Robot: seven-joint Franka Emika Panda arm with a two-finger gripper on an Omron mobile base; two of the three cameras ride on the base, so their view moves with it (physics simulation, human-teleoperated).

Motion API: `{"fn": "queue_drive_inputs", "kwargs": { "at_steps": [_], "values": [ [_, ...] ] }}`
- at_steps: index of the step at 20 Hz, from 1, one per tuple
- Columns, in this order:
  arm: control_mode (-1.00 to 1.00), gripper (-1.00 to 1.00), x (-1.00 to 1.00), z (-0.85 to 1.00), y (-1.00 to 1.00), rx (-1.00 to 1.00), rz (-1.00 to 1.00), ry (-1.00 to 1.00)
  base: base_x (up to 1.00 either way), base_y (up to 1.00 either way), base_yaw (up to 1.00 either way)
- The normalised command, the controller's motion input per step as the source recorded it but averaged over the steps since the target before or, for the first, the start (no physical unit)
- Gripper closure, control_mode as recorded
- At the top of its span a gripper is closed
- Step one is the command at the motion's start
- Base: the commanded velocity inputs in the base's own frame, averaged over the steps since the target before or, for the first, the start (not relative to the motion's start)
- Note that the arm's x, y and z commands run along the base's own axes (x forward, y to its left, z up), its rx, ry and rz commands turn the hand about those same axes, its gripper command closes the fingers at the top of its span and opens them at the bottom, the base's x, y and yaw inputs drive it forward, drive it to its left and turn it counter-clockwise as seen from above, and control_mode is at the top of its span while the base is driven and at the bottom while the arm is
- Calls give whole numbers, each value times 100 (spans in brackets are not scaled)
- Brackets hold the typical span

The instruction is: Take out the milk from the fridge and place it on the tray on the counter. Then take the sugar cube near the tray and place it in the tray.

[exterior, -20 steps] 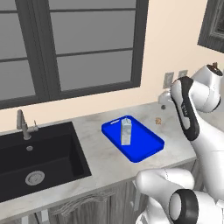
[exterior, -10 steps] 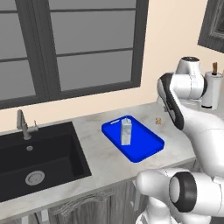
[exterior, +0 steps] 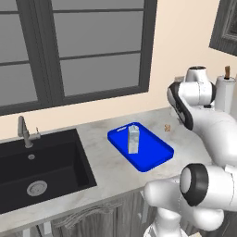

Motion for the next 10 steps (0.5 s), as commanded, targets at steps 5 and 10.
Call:
{"fn": "queue_drive_inputs", "kwargs": {
  "at_steps": [5,10],
  "values": [
    [-100,-100,30,-30,-15,1,1,14,0,0,0],
    [-100,-100,33,-19,-1,4,12,14,0,0,0]
  ]
}}
